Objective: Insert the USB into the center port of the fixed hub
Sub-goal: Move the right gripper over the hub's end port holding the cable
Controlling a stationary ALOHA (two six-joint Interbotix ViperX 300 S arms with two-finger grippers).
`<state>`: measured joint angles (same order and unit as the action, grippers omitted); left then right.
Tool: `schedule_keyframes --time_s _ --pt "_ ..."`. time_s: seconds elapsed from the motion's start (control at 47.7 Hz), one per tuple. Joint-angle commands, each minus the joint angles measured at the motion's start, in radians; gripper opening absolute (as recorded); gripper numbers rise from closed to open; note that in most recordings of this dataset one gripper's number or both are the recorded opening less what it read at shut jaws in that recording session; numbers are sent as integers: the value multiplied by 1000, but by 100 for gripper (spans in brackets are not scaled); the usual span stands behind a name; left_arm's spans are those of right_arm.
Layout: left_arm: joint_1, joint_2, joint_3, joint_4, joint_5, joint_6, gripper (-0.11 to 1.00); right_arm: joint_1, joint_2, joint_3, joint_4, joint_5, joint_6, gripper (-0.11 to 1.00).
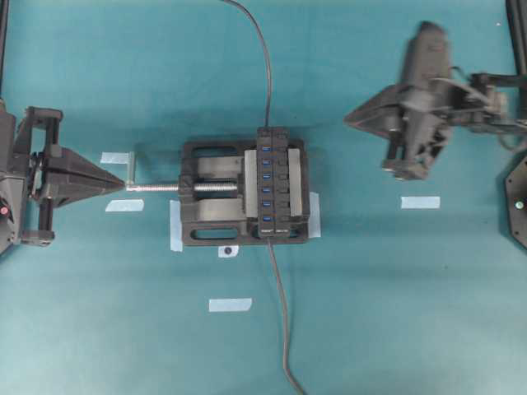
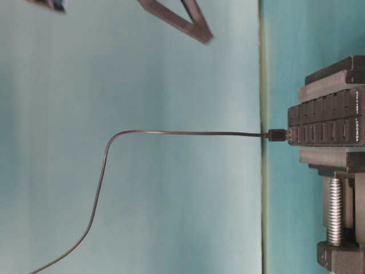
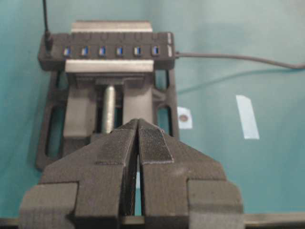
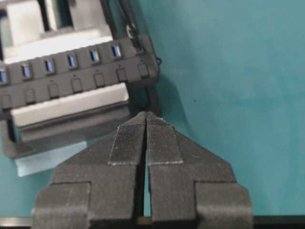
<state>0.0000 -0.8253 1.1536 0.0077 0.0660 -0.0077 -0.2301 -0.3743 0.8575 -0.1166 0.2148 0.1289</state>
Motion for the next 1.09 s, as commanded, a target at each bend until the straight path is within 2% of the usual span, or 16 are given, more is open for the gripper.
schedule_keyframes --time_s 0.0,0.189,1.069 --pt "2 5 -26 2 -3 -2 0 -5 32 -49 -20 2 -11 -1" --pt "2 11 -28 2 -3 -2 0 -6 106 -101 -54 3 -11 -1" --pt "3 52 -43 2 -3 -2 0 -2 305 -236 -67 5 -14 -1"
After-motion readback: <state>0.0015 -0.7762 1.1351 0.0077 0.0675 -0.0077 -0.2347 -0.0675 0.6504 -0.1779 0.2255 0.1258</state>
